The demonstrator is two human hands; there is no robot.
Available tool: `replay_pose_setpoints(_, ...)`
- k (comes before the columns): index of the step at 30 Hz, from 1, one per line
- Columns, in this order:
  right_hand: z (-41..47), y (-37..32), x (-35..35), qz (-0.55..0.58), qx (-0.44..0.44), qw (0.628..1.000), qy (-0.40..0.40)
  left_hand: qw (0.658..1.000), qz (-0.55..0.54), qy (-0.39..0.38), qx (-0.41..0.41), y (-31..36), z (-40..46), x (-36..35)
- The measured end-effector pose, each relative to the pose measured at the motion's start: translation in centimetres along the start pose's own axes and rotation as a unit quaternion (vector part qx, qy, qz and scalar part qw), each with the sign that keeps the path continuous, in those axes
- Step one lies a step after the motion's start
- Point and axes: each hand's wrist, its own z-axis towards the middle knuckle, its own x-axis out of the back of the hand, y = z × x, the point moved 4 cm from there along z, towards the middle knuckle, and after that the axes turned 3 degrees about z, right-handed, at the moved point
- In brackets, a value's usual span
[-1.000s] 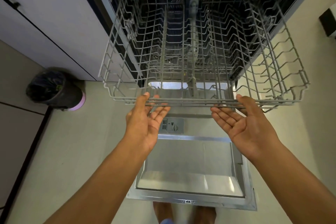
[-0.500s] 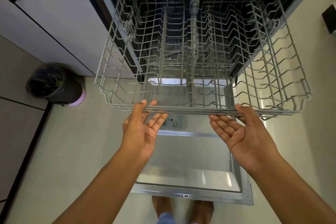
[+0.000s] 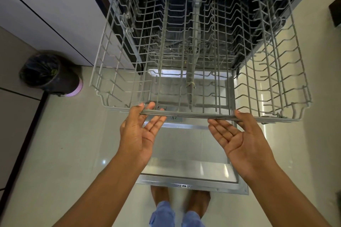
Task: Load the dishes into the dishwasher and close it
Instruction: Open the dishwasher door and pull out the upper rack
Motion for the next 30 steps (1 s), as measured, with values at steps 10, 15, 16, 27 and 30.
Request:
replay_pose_setpoints(10, 0.2, 0.2, -0.3, -0.014, 0.000, 1.000, 0.026, 1.000, -0.006, 0.018, 0.023, -0.4, 0.0, 0.1)
replay_pose_setpoints(15, -0.1, 0.5, -1.0, -0.010, -0.014, 0.999, 0.028, 0.996, -0.011, 0.058, 0.064, -0.8, -0.6, -0.3)
replay_pose_setpoints(16, -0.2, 0.7, -1.1, -0.009, -0.020, 0.999, 0.032, 0.995, -0.020, 0.065, 0.072, -1.0, -0.8, -0.5)
replay_pose_setpoints(27, -6.6, 1.0, -6.2, -0.162, -0.143, 0.976, -0.002, 0.975, -0.052, 0.077, 0.202, 0.0, -7.9, -3.2)
replay_pose_setpoints(30, -9.8, -1.8, -10.3, -0.274, -0.076, 0.956, -0.069, 0.983, 0.002, 0.046, 0.177, 3.9, -10.9, -4.9)
